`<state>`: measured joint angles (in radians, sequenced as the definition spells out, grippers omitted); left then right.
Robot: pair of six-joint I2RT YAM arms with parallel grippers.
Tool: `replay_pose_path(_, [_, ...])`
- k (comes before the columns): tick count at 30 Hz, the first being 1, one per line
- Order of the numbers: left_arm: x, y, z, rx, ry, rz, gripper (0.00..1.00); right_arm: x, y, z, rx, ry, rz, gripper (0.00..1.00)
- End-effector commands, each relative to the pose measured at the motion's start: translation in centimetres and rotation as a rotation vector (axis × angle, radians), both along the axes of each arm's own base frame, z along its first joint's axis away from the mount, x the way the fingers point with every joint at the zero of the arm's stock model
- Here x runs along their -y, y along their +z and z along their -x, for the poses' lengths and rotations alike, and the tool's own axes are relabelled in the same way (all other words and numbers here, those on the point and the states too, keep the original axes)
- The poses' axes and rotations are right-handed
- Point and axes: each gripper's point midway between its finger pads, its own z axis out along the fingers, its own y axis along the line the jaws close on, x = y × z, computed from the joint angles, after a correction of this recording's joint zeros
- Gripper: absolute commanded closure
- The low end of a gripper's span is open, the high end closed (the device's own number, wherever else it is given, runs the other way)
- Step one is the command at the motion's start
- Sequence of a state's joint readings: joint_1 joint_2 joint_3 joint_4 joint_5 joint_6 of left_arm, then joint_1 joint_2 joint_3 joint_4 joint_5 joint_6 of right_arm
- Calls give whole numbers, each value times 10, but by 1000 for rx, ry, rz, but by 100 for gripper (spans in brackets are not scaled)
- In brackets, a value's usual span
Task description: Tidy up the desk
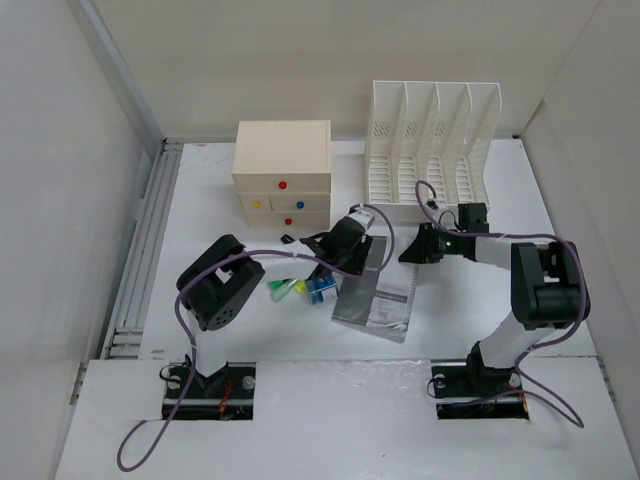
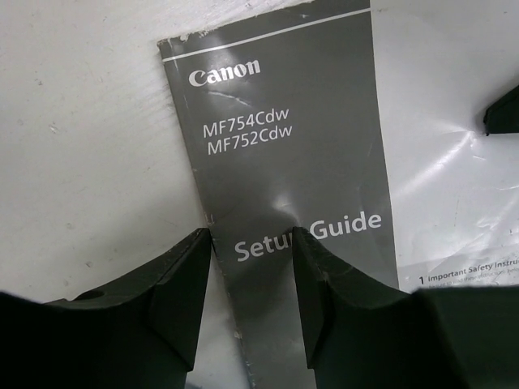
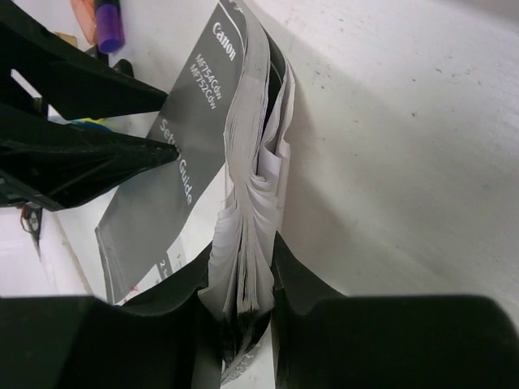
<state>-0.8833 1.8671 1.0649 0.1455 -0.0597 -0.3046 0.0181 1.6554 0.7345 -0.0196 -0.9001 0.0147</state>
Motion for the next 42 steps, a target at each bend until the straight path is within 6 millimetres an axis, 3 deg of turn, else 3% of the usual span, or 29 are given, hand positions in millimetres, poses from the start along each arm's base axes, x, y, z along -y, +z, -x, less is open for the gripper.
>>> replay_pose_path(1, [12, -9, 20, -68, -84, 1, 60, -8, 31, 0, 72, 76, -79, 100])
replay_pose_path(2, [12, -1, 18, -51, -78, 12, 60, -5, 37, -2, 78, 71, -76, 100])
replay_pose_path(4, [14, 14, 14, -21, -78, 25, 50, 1, 57, -8, 150, 80, -65, 100])
replay_pose_path(6, [19, 43, 10, 23, -79, 76, 44, 7, 73, -9, 195, 104, -35, 100])
replay_pose_path(7, [18, 52, 10, 32, -79, 87, 35, 8, 84, -8, 226, 117, -24, 100])
replay_pose_path(8, [18, 75, 9, 70, -87, 119, 32, 9, 90, -8, 242, 123, -8, 100])
replay_pose_path(10, [18, 98, 9, 105, -87, 159, 27, 12, 104, -7, 269, 135, 18, 100])
replay_pose_path(11, [17, 123, 10, 142, -88, 202, 24, 15, 112, -8, 298, 126, 48, 100])
replay_pose_path(14, [13, 163, 13, 206, -94, 265, 20, 19, 136, -7, 376, 127, 95, 100])
replay_pose_path(15, [9, 192, 16, 245, -94, 310, 17, 23, 141, -9, 391, 110, 122, 100])
replay_pose_path(16, [7, 205, 18, 265, -94, 332, 16, 25, 147, -8, 412, 110, 142, 100])
replay_pose_path(18, [1, 231, 22, 314, -105, 363, 14, 33, 174, -15, 512, 73, 206, 100])
replay_pose_path(19, [-6, 254, 27, 350, -104, 403, 14, 35, 186, -17, 550, 59, 222, 100])
replay_pose_path(22, [-20, 288, 33, 411, -100, 454, 12, 43, 242, -24, 687, -11, 272, 100])
replay_pose_path(23, [-30, 309, 36, 447, -90, 489, 12, 45, 262, -28, 739, -36, 275, 100])
replay_pose_path(24, [-38, 311, 35, 465, -77, 487, 12, 46, 290, -32, 792, -69, 270, 100])
replay_pose_path(26, [-56, 321, 38, 504, -46, 495, 12, 50, 318, -39, 843, -118, 275, 100])
replay_pose_path(27, [-60, 322, 40, 516, -50, 495, 11, 51, 346, -42, 893, -146, 265, 100])
replay_pose_path(31, [-87, 316, 40, 534, 3, 484, 11, 58, 391, -59, 964, -243, 248, 100])
replay_pose_path(33, [-97, 311, 45, 540, 12, 486, 11, 64, 401, -71, 977, -302, 249, 100])
replay_pose_path(34, [-102, 310, 45, 543, 21, 485, 11, 66, 416, -73, 1009, -338, 228, 100])
replay_pose_path(36, [-112, 305, 48, 554, 44, 481, 9, 74, 418, -89, 1008, -421, 241, 100])
replay_pose_path(37, [-116, 304, 48, 558, 54, 480, 9, 76, 428, -92, 1038, -464, 238, 100])
replay_pose_path(39, [-122, 308, 48, 584, 71, 482, 9, 85, 424, -111, 1021, -566, 273, 100])
replay_pose_path(42, [-127, 310, 50, 595, 82, 488, 8, 78, 426, -127, 1025, -632, 291, 100])
